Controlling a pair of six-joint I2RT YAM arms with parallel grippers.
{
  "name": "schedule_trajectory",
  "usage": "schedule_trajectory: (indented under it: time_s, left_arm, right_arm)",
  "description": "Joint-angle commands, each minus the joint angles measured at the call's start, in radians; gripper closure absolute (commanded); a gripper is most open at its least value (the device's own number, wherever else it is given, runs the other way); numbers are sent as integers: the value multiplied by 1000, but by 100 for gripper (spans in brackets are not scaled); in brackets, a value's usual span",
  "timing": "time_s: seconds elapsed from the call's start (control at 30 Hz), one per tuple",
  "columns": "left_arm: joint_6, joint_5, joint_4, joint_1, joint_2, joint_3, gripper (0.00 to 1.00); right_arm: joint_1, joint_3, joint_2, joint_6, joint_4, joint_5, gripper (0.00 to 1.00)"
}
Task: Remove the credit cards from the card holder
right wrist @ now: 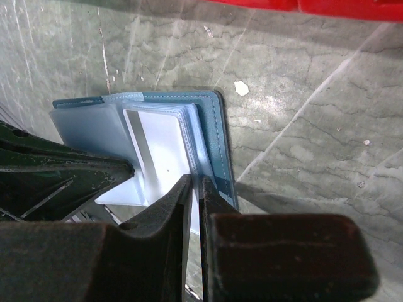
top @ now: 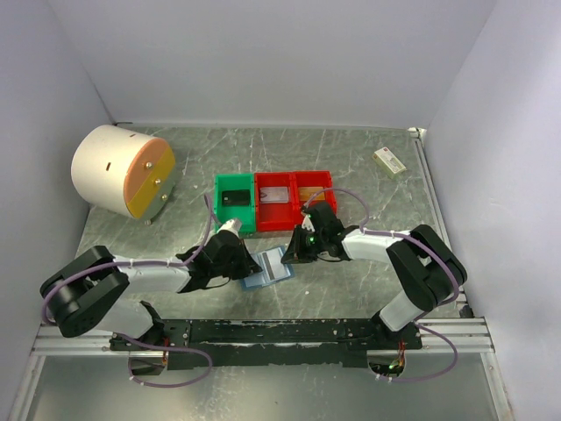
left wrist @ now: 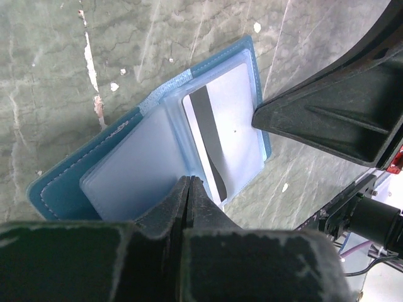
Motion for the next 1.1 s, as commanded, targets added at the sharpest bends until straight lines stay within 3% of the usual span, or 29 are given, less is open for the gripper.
schedule_trajectory:
  time_s: [0.0, 0.4, 0.8, 1.07]
  left_arm:
    - [22, 2, 5, -7, 14, 14, 91]
    - [-68, 97, 321, -7, 166, -44, 74]
    - [-126, -20, 272, -7, -1, -131, 64]
    - [-127, 19, 351, -8, 48, -131, 67]
  right_arm:
    - [8, -32, 15, -11, -68, 7, 91]
    - [9, -49, 24, -7, -51, -20, 90]
    - [9, -55, 31, -1, -46, -23, 89]
    - [9, -50, 34, 3, -40, -29, 89]
